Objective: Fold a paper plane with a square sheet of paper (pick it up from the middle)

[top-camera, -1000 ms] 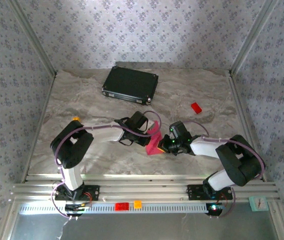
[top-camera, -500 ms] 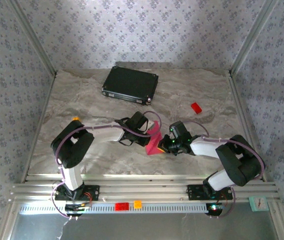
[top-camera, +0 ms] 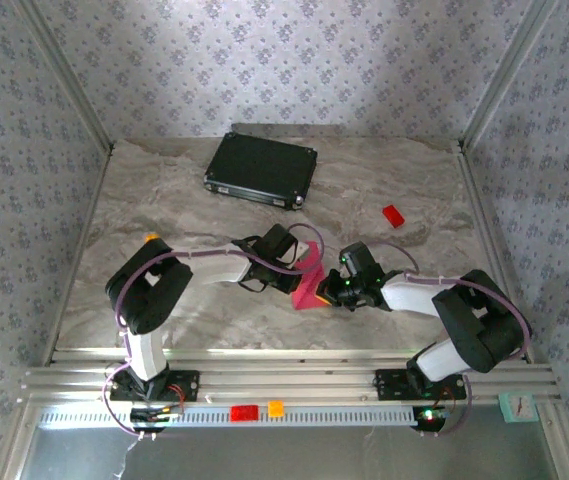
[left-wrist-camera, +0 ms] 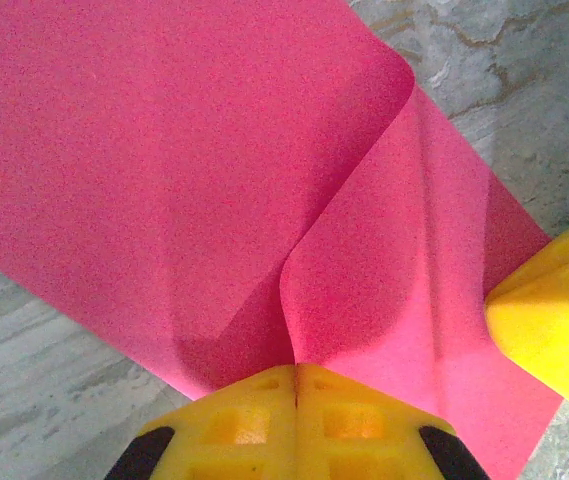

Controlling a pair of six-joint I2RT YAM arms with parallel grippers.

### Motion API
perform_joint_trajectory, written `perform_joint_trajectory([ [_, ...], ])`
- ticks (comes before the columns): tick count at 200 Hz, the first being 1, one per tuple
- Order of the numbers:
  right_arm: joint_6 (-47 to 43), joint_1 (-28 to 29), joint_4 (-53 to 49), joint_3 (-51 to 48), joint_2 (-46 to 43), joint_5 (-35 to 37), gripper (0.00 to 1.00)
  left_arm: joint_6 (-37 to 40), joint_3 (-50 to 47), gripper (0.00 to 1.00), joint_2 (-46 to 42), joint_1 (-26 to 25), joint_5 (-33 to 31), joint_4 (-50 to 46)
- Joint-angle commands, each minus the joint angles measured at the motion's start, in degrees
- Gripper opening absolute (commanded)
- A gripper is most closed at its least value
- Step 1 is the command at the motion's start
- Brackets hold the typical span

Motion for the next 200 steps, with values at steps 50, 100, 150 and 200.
perform_joint_trajectory([
  [50, -0.29, -0.21, -5.4, -1.03, -0.03, 2.0, 0.08, 1.03, 0.13, 0.05, -1.85, 0.28, 0.56, 1.29],
  [100, -0.36, -0.25, -5.52, -1.03, -0.03, 2.0, 0.08, 0.85, 0.11, 0.05, -2.43, 0.19, 1.13, 0.89],
  [150, -0.38, -0.28, -5.47, -0.94, -0.03, 1.98, 0.08, 0.79, 0.04, 0.05, -1.78, 0.24, 1.12, 1.28],
  [200, -0.21, -0.31, -5.09, -1.33, -0.06, 2.0, 0.08, 0.76, 0.39, 0.05, -1.06, 0.23, 1.52, 1.23],
])
